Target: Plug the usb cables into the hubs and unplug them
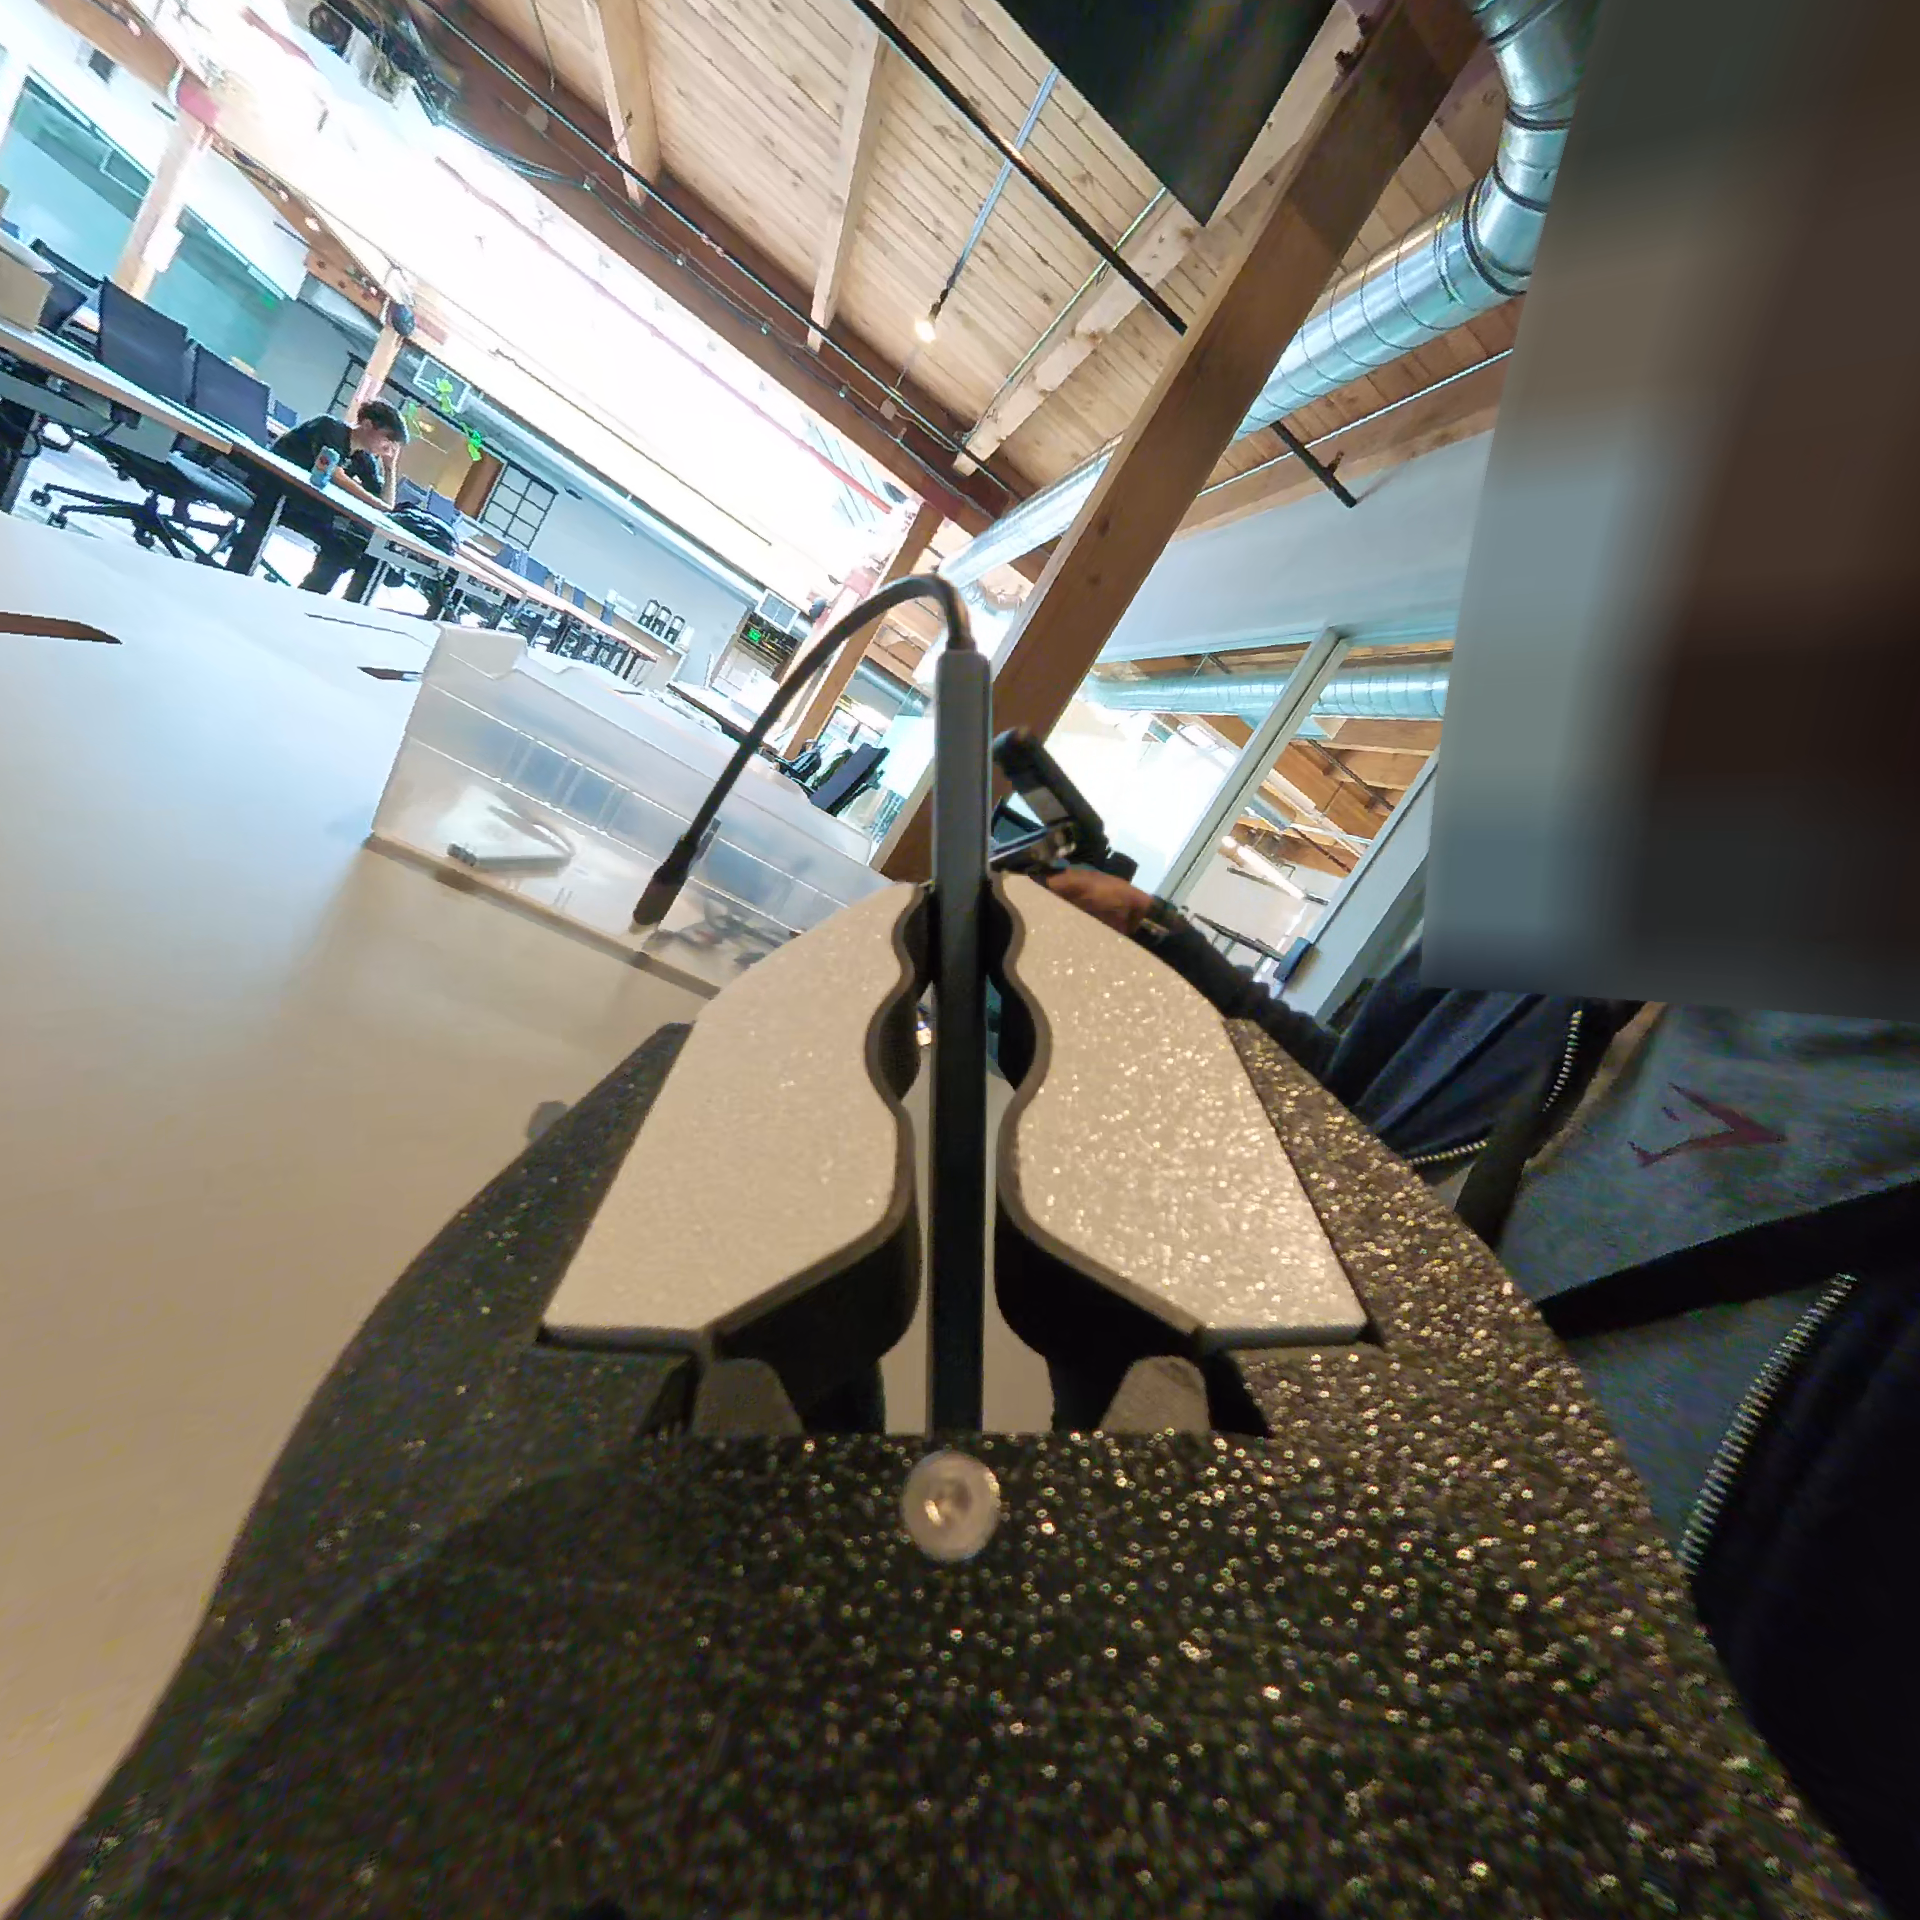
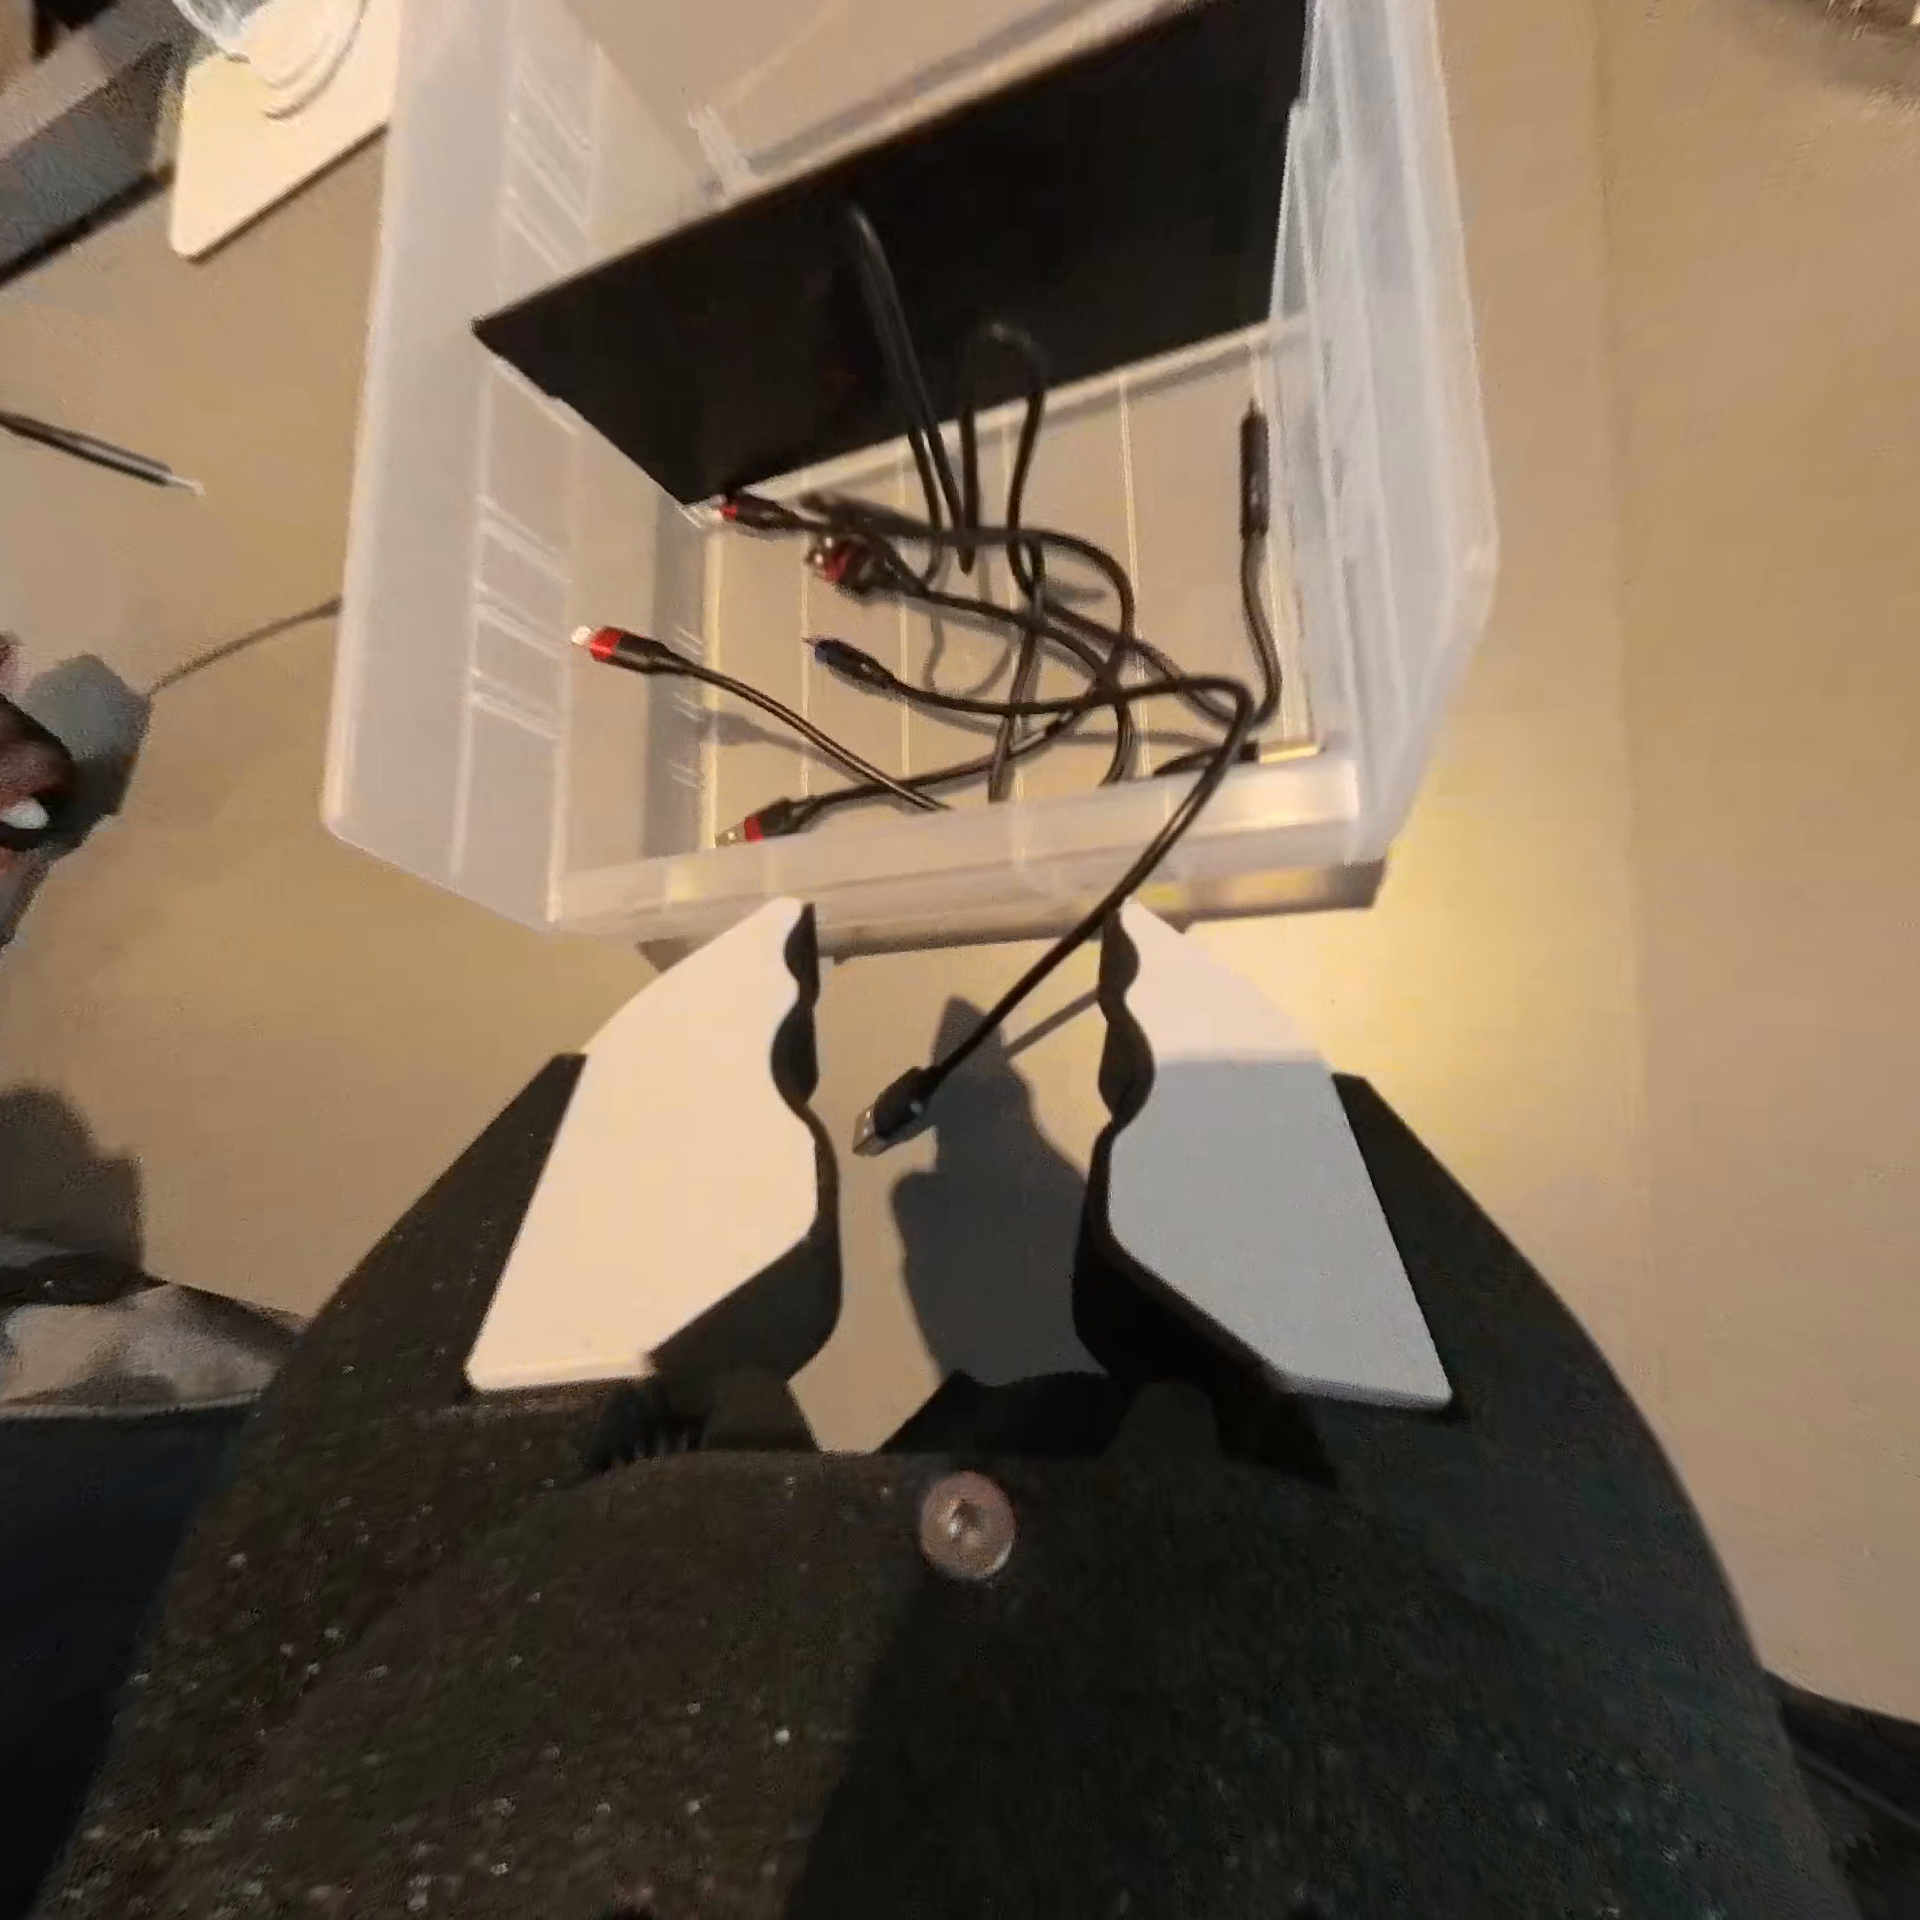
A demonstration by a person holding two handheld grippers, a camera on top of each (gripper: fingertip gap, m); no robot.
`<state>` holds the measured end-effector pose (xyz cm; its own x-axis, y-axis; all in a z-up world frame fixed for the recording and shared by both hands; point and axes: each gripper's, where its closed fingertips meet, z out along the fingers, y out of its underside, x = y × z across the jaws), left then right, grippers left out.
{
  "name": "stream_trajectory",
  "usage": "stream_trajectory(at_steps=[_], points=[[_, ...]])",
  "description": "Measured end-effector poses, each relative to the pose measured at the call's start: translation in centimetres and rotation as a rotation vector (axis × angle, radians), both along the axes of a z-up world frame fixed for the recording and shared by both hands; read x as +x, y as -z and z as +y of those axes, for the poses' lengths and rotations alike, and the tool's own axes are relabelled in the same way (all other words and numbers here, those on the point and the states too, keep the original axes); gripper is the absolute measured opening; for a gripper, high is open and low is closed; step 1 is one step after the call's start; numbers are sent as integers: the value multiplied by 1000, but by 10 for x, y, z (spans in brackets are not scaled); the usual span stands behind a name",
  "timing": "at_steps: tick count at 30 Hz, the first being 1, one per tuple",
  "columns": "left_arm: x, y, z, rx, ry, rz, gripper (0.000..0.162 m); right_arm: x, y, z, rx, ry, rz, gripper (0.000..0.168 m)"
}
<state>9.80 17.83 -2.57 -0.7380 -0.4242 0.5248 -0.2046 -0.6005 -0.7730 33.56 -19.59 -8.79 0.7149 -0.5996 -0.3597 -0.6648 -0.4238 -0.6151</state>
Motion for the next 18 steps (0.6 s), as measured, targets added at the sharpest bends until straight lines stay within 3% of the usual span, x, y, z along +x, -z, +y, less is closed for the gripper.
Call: stream_trajectory(at_steps=[5, 6, 9, 13, 18], points=[[-2, -1, -4, 9, -4, -7, 9, 1, 34, -4, -60, 52, 31, 52], [-2, -1, -5, 9, -5, -7, 9, 1, 38, -2, -57, 49, 43, 46], [-2, 0, -5, 13, -5, -5, 9, 1, 42, 3, -47, 27, 44, 8], [-2, 0, -5, 9, -7, -6, 9, -5, 21, 8, -23, -23, 10, 2], [-2, 0, -5, 3, 3, -2, 9, -12, -30, 27, 69, -99, -63, 2]])
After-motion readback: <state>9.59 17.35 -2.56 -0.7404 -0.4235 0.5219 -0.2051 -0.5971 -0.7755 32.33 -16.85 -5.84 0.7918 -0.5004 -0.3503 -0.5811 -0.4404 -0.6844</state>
